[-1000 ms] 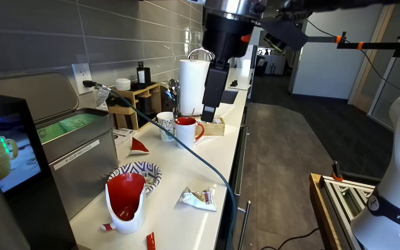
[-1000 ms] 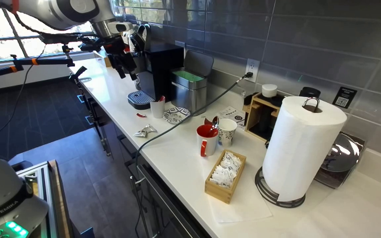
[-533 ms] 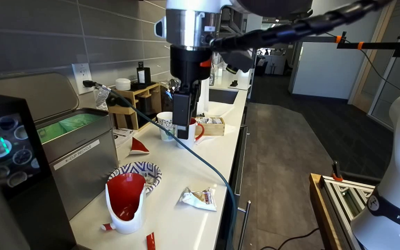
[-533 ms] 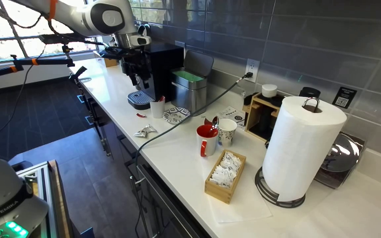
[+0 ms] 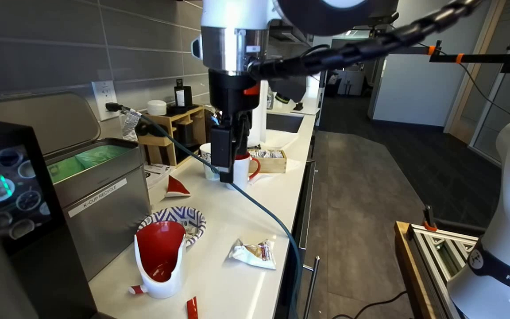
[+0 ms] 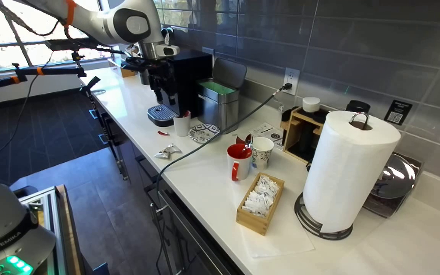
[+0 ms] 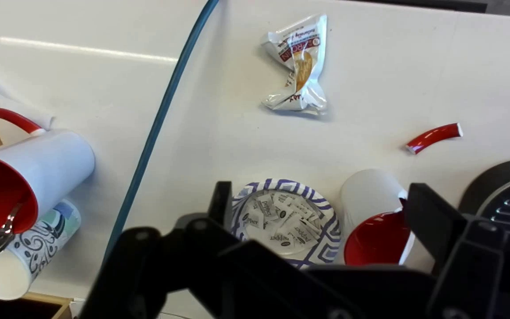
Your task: Remove the sachets from the bowl and place them in the wooden holder on the right.
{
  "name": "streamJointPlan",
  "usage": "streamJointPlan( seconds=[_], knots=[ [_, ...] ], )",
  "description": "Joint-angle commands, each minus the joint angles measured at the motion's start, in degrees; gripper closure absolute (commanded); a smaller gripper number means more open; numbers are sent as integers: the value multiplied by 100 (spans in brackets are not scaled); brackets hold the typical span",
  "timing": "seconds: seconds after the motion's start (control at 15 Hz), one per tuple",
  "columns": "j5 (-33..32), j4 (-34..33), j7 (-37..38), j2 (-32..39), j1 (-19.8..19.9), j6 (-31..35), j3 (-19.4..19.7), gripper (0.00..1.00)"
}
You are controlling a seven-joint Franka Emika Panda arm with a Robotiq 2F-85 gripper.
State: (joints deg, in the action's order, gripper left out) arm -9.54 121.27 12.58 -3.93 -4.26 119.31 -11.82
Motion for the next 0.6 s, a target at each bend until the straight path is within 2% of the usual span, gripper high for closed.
streamJointPlan(
  seconds=[0.0, 0.2, 0.47, 0.53],
  knots=[
    [-226, -516, 166, 822, -87, -178, 156, 0],
    [151, -1008, -400, 1454, -58, -242, 334, 0],
    [931, -1719, -2046, 2154, 153, -329, 438, 0],
    [1022, -1913, -2174, 2293, 169, -509, 460, 0]
  ],
)
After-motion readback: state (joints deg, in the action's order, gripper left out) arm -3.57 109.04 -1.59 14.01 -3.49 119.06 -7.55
